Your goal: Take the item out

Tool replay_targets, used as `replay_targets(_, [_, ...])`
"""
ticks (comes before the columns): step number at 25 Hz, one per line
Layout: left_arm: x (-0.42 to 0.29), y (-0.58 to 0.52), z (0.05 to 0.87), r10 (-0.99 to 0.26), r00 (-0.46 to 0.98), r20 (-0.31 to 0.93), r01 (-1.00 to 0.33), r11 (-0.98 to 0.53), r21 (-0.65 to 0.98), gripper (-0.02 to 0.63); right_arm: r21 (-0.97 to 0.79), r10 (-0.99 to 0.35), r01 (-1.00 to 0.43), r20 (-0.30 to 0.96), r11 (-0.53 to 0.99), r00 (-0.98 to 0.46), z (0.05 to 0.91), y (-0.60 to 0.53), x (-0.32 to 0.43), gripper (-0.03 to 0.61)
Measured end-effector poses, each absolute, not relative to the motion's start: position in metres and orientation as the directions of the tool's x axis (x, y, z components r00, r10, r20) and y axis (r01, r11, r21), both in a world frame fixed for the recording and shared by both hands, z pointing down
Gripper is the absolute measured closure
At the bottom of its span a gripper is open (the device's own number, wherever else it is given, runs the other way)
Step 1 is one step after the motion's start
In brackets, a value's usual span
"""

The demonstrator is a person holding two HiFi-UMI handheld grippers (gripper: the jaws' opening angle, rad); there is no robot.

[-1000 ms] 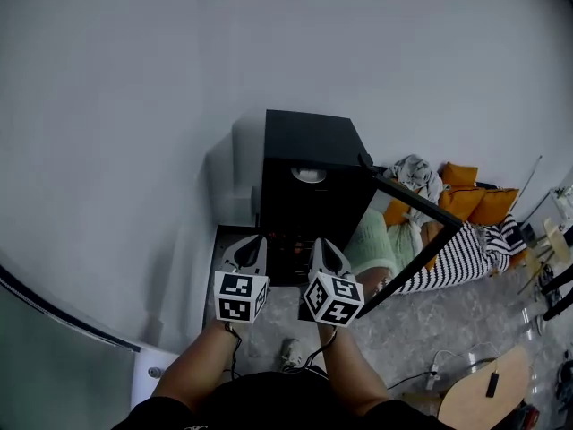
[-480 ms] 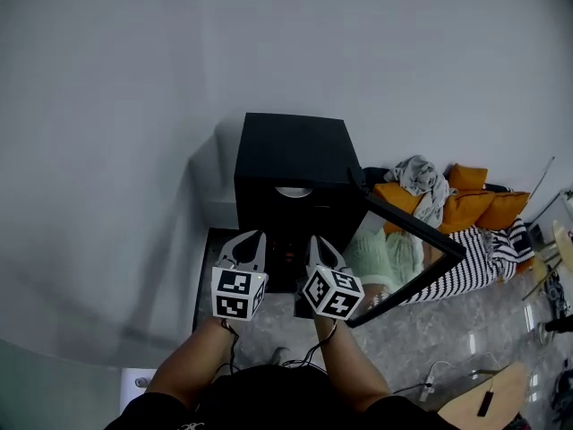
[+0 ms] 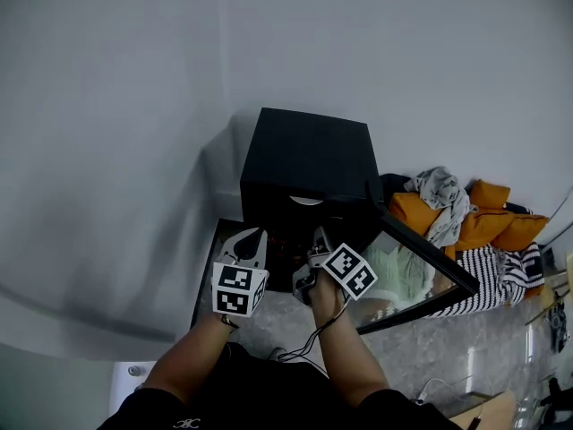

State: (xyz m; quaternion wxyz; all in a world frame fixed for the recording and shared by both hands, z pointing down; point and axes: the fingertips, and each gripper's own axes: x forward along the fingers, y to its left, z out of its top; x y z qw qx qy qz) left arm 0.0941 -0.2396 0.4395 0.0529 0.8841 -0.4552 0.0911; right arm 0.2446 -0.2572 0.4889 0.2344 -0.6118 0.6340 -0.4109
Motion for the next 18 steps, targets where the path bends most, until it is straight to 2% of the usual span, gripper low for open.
replay_targets(9, [0.096, -0.279, 0.453, -0.749, 0.621, 0.231, -0.769, -0.64, -0.007, 0.614, -0.974, -0.975, -0.115, 0.207, -0.197, -0.084, 0.538, -0.324, 0.269, 0.575])
replay_targets(12, [0.095, -0.286, 0.459, -0.736, 0.634, 0.238, -0.755, -0.655, -0.013, 0.614, -0.982, -0.98, -0.055, 0.186, -0.182, -0.069, 0.55, -0.341, 0.278, 0.562])
replay_targets(14, [0.096, -0.29, 0.46, -0.724, 0.646, 0.242, -0.743, -0.669, -0.018, 0.614, -0.986, -0.984, -0.031, 0.167, -0.165, -0.065, 0.555, -0.352, 0.283, 0.501])
replay_targets(18, [0.094, -0.299, 0.465, -0.71, 0.655, 0.258, -0.734, -0.68, -0.009, 0.614, -0.986, -0.983, -0.01, 0.169, -0.168, -0.075, 0.564, -0.373, 0.286, 0.467])
